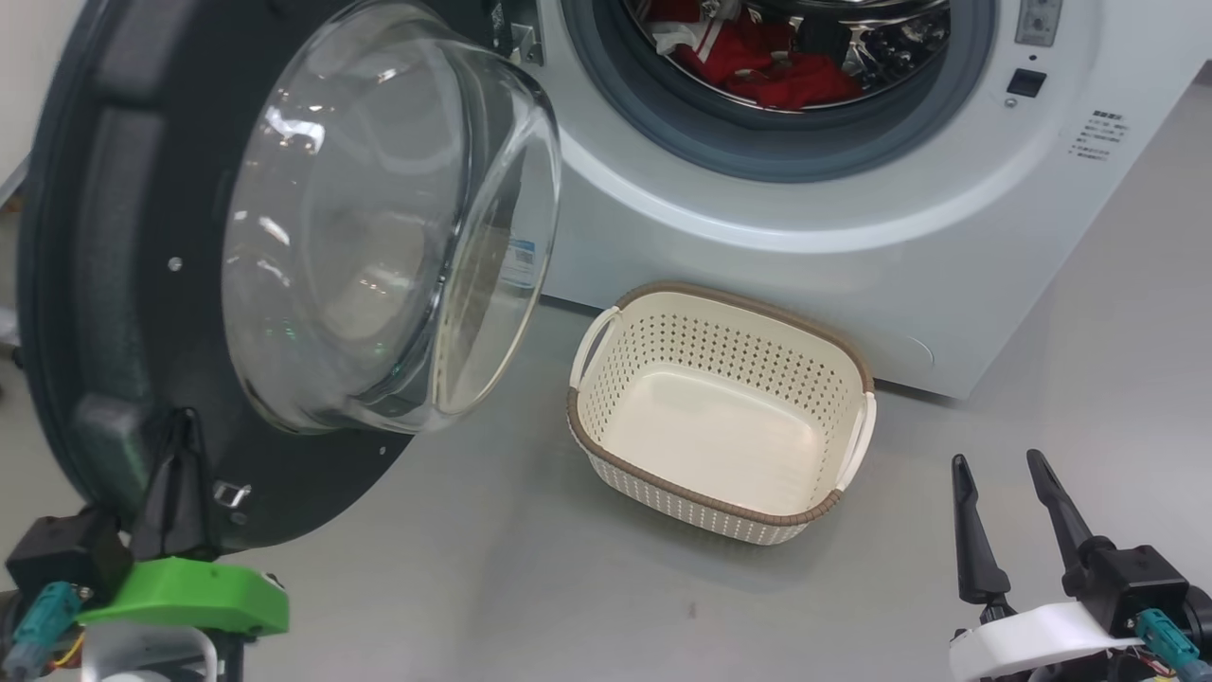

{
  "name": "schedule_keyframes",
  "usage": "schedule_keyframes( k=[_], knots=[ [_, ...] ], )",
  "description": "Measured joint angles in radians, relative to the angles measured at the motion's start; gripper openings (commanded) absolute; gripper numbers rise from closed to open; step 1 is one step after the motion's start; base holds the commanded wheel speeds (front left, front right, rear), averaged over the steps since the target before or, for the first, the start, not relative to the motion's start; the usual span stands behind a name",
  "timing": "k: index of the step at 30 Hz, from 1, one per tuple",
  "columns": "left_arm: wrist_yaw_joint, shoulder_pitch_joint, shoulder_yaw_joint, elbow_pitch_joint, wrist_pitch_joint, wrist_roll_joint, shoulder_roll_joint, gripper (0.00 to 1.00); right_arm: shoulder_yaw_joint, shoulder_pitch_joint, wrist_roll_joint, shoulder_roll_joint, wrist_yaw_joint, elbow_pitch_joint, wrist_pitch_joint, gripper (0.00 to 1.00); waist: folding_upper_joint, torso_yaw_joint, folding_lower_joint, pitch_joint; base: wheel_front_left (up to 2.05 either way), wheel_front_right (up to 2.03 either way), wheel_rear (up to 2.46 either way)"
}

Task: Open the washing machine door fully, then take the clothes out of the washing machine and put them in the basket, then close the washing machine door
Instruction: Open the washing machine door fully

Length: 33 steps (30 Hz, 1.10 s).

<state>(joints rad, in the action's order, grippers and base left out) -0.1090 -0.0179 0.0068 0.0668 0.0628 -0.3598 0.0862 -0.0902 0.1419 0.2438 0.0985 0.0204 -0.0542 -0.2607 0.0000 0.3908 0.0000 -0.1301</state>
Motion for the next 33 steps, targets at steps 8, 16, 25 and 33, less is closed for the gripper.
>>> schedule_keyframes(
  k=[8,16,25,33],
  knots=[
    [0.0,0.038,0.069,-0.067,0.019,0.0,0.015,0.0,0.016,-0.011,0.0,0.009,0.001,0.004,0.0,1.0,0.0,-0.025,0.0,-0.013,0.0,0.0,0.0],
    [-0.001,0.085,0.129,-0.154,0.04,-0.009,0.027,0.0,0.029,-0.012,0.0,0.012,0.001,0.004,0.0,1.0,0.0,-0.038,0.0,-0.016,0.0,0.0,0.0],
    [-0.002,0.121,0.173,-0.226,0.063,-0.019,0.044,0.0,0.029,-0.012,-0.002,0.011,-0.001,0.004,0.0,1.0,0.0,-0.048,0.0,-0.011,0.0,0.0,0.0],
    [-0.009,0.131,0.171,-0.241,0.101,-0.018,0.043,0.0,0.029,-0.012,-0.005,0.009,-0.002,0.004,0.0,1.0,0.0,-0.054,0.0,-0.012,0.0,0.0,0.0]
  ],
)
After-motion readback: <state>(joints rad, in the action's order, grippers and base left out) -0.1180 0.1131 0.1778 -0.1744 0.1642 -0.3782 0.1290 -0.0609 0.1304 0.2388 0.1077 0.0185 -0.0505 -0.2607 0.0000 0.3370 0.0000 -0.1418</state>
